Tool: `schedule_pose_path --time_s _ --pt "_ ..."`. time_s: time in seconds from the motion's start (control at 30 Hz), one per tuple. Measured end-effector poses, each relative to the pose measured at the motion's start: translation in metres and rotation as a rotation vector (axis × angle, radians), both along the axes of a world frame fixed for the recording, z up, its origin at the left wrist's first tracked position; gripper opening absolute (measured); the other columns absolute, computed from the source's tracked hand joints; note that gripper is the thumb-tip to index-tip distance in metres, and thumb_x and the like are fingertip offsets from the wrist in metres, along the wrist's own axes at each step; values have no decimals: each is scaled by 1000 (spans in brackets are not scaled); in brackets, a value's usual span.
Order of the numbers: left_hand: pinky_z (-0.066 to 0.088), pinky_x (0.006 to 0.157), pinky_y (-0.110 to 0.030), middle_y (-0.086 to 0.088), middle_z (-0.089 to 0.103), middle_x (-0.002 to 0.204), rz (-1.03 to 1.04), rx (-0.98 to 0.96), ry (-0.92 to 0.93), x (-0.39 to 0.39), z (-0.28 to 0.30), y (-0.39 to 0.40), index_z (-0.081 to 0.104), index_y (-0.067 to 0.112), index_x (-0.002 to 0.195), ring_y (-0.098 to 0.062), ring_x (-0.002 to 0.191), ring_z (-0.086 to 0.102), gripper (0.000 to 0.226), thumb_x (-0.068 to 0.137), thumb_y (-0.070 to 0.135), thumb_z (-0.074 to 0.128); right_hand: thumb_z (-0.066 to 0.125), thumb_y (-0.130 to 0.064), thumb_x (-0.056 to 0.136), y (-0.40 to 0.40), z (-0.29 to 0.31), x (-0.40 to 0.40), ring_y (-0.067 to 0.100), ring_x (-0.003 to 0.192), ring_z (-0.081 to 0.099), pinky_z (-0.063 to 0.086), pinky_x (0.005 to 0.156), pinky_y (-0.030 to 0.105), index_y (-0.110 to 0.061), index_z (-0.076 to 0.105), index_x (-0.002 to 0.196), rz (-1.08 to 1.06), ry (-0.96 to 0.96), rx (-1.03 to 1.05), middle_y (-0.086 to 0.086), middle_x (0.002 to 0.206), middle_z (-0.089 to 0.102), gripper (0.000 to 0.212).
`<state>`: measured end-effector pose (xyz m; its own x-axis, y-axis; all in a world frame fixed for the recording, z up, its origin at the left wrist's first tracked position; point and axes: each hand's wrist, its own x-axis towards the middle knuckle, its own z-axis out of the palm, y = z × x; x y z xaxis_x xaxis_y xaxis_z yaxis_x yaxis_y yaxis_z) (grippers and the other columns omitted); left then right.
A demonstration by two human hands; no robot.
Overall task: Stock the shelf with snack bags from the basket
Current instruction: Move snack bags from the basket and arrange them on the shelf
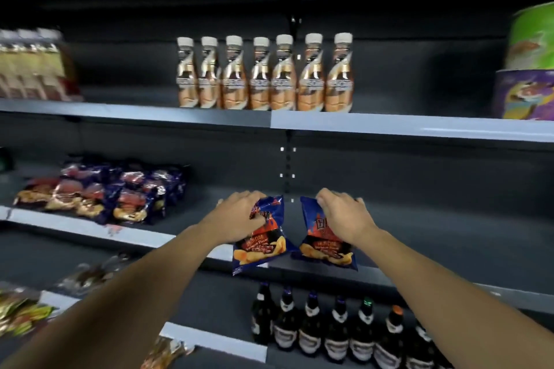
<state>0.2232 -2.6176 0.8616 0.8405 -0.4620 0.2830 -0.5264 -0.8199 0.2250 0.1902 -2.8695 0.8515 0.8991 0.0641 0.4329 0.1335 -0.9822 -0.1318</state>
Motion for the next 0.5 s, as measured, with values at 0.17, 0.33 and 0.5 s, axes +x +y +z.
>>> schedule_pose_path --time_s 0.17,0.33,0.5 --pt "38 103 -48 -1 52 132 118 -31 -8 15 8 98 42 26 138 -22 121 47 48 91 34 49 23 -27 108 92 6 44 26 104 51 36 89 44 -24 45 107 100 20 -7 0 112 61 23" --pt "38 103 -44 -7 48 137 230 -21 22 22 -4 175 36 19 144 -27 125 44 55 92 35 49 24 -25 107 172 1 83 23 99 52 37 86 43 -27 45 104 192 35 -42 -4 109 61 22" --pt "35 105 -43 -9 44 143 314 -6 81 34 -12 221 31 15 147 -28 128 41 57 95 32 47 26 -23 107 231 -7 122 24 100 53 39 85 42 -25 47 107 284 33 -63 -3 111 62 21"
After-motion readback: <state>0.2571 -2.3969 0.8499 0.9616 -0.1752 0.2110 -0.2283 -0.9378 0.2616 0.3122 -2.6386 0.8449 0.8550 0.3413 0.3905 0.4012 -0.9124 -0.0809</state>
